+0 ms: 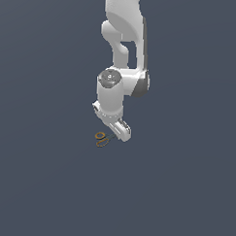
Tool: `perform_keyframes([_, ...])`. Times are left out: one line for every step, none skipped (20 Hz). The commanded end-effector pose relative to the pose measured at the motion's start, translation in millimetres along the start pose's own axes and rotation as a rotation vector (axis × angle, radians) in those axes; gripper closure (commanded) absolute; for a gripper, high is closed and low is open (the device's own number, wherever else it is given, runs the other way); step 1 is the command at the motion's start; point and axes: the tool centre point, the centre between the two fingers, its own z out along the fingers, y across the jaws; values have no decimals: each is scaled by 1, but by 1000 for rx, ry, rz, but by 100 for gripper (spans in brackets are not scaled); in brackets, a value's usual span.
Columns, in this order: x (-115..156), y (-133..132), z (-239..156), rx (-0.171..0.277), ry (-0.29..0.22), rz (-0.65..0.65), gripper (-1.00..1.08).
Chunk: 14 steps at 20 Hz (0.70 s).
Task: Pick up the object and move it to a goal position.
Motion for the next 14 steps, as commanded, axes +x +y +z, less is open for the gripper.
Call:
perform_keyframes([-2, 1, 6, -1, 0, 72, -92])
perform_keyframes([-3, 1, 9, -1, 0, 101, -92])
perform_keyframes([-4, 1, 11, -2, 1, 129, -92])
perform_keyframes([-4, 2, 14, -2, 1, 157, -92])
perform_keyframes([-5, 2, 16, -3, 2, 186, -92])
perform_keyframes([-6, 2, 19, -3, 2, 214, -92])
perform_keyframes([-7, 3, 21, -4, 3, 242, -92])
perform_keyframes([-7, 3, 24, -4, 4, 271, -92])
perform_keyframes([-8, 4, 26, -5, 4, 299, -92])
perform_keyframes([-9, 4, 28, -6, 5, 325, -92])
perform_keyframes([-9, 5, 30, -6, 6, 350, -92])
perform_keyframes([-10, 5, 32, -7, 7, 374, -92])
perform_keyframes([-10, 6, 34, -7, 8, 397, -92])
perform_keyframes([-11, 6, 36, -7, 9, 418, -92])
